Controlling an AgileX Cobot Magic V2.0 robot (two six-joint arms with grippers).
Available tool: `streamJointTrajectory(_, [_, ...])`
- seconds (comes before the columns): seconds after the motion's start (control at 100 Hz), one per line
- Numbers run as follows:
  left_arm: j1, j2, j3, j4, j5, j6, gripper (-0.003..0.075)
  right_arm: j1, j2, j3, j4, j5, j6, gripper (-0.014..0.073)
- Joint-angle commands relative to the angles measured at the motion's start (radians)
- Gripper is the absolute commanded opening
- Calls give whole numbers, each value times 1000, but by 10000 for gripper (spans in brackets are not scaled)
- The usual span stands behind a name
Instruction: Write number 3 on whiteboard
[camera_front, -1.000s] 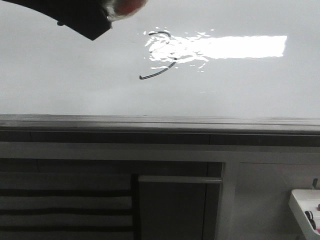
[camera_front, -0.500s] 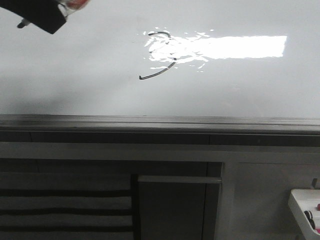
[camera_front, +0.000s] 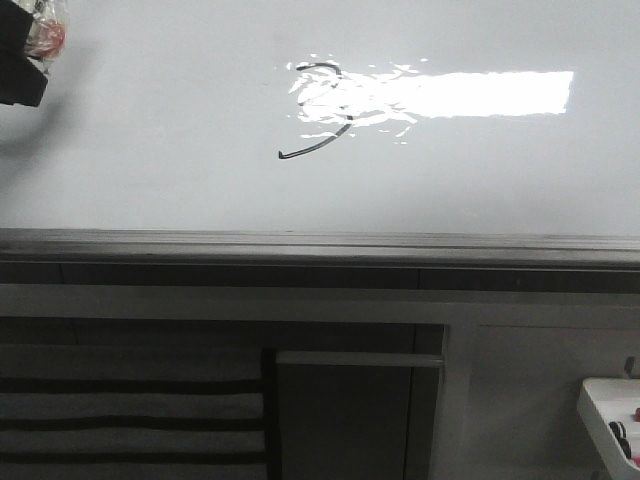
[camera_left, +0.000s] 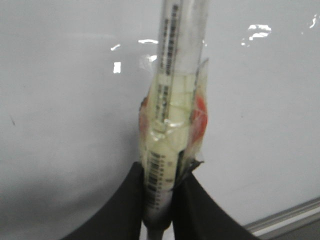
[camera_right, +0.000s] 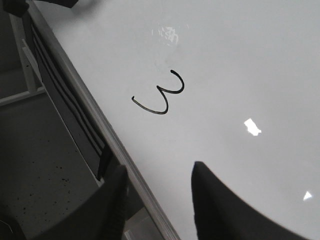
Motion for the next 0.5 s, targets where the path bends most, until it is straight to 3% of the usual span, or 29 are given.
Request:
streamJointTrajectory(0.0, [5, -19, -24, -20, -88, -10, -19, -7, -11, -29, 13, -54, 3, 261])
streamJointTrajectory(0.49, [42, 123, -76, -27, -122, -10, -17, -7, -11, -29, 17, -55, 3, 261])
